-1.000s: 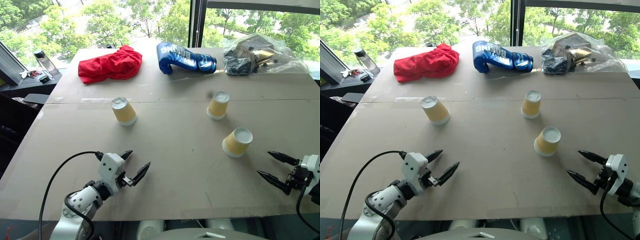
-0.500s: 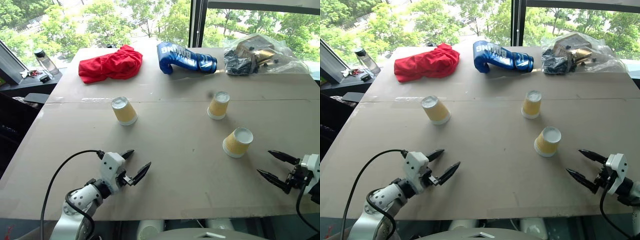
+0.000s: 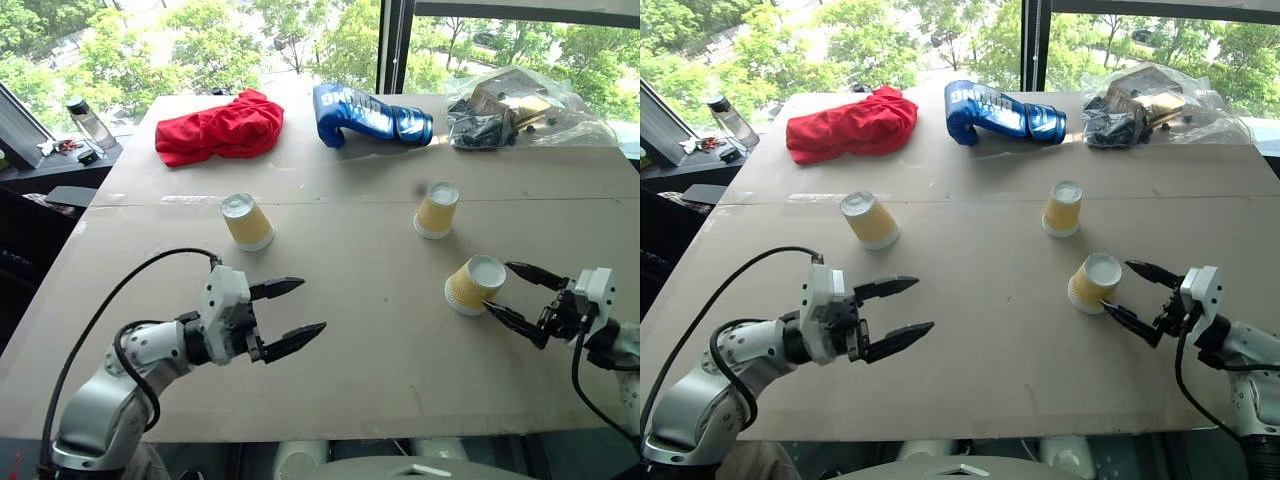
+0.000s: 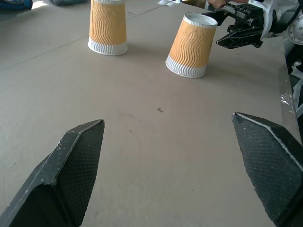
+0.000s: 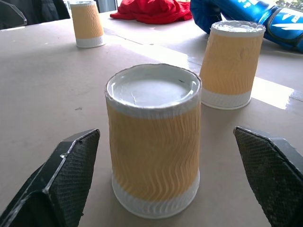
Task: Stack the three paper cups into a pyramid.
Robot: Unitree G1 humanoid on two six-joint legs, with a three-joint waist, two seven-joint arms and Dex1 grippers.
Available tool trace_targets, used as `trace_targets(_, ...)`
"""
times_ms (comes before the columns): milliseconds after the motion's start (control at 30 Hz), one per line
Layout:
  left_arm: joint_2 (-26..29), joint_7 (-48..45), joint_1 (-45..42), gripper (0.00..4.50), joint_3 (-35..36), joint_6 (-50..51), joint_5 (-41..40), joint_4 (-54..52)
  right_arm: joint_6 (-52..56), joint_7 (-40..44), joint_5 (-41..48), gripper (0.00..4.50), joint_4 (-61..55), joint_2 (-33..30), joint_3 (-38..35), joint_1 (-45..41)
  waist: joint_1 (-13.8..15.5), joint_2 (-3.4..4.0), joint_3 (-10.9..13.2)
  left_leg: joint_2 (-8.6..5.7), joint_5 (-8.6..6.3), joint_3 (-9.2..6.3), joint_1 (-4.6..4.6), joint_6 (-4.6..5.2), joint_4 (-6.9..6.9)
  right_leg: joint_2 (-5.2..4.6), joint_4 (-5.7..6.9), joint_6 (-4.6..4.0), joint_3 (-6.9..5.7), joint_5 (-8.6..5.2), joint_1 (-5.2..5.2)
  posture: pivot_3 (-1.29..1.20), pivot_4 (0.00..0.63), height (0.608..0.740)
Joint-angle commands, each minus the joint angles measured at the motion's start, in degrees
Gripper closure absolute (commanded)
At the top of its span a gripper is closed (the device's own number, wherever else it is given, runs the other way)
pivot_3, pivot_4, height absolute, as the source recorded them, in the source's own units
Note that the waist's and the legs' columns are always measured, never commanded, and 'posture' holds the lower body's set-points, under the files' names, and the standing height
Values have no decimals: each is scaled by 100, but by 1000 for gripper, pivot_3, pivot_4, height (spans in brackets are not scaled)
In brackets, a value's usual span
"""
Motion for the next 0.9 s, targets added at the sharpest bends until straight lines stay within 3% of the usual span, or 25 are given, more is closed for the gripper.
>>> trace_targets(33,196,-102,-215,82,92,182,-244,-395,198,-200,61,0,-391,50,88,-146,1,-1,1,0,0,0,0,0,0,0,0,0,0,0,0,0,150,740)
trace_targets(600,392,-158,-982,82,124,677,-682,-713,152,-53,0,0,-160,169,282,-407,0,-8,8,3,0,1,-4,-1,4,24,4,1,-5,0,-6,0,150,740)
trace_targets(700,534,-181,-1132,0,124,825,-834,-864,111,-22,10,852,-68,191,259,-469,1,-8,11,3,0,0,-3,-1,5,26,5,1,-6,0,-6,0,150,740)
trace_targets(800,571,-133,-1230,0,120,957,-986,-923,73,23,-12,2199,-1,207,272,-496,0,-11,15,4,1,2,-3,-1,6,27,7,1,-4,0,-6,0,150,740)
trace_targets(900,592,-114,-1267,0,114,1016,-1012,-960,16,17,-68,2269,17,234,285,-519,-1,-12,16,4,1,2,-2,-1,7,28,7,2,-4,0,-6,0,150,740)
